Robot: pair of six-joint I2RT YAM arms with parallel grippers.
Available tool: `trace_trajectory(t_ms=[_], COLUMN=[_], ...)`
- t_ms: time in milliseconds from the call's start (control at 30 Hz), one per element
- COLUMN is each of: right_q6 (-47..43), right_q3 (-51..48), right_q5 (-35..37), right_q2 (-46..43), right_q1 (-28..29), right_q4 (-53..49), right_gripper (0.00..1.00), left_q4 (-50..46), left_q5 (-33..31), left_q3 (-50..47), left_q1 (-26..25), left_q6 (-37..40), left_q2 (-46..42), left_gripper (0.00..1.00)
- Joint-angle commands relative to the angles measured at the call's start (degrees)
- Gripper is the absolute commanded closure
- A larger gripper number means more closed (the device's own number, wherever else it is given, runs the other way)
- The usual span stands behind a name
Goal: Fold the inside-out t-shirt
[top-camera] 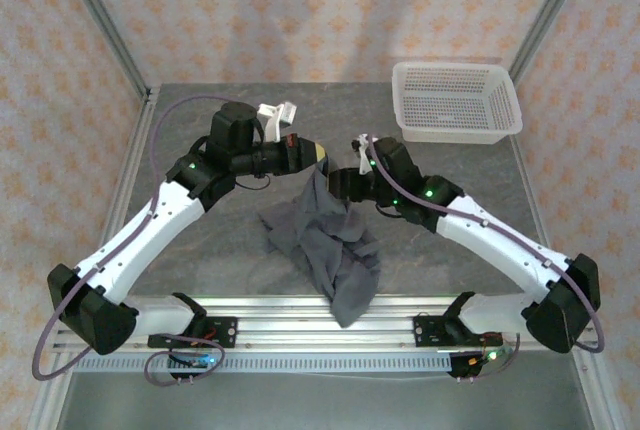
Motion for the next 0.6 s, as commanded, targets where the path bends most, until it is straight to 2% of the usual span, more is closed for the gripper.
trace_trajectory(t_ms=[0,33,100,200,300,367,467,567], right_q6=[-5.16,-6.78,-9.07,-11.06,-10.48,-9.47,-7.48,-3.10], right_q3=[3.09,3.50,4.28,6.25,8.05,9.13,9.85,8.03], right_q5=[-3.04,-2.01,1.65,11.29,27.54,32.22,29.47,20.63], right_q2=[0.43,0.63,0.99,1.81,2.56,2.85,2.21,-0.33], right_q1=[1.71,2.61,3.77,4.57,4.53,4.56,4.48,3.76], right_q4=[3.54,3.52,3.56,2.40,-1.13,-4.37,-8.80,-9.73], right_gripper=[0.40,0.31,0.27,0.27,0.31,0.35,0.40,0.40], left_q4=[0.70,0.57,0.72,0.55,-0.07,-0.97,-2.30,-2.42], left_q5=[2.62,2.61,2.56,2.43,2.37,1.88,0.56,0.36], left_q3=[0.01,0.06,0.15,0.32,0.52,0.63,0.77,1.02], left_q1=[0.17,0.15,0.18,0.14,0.16,0.15,0.17,0.15], left_q6=[1.78,1.78,1.96,1.89,2.11,2.60,3.62,3.65], left_q2=[-1.01,-0.97,-0.83,-0.36,-0.04,-0.04,-0.25,0.08], left_gripper=[1.00,1.00,1.00,1.00,1.00,1.00,1.00,1.00])
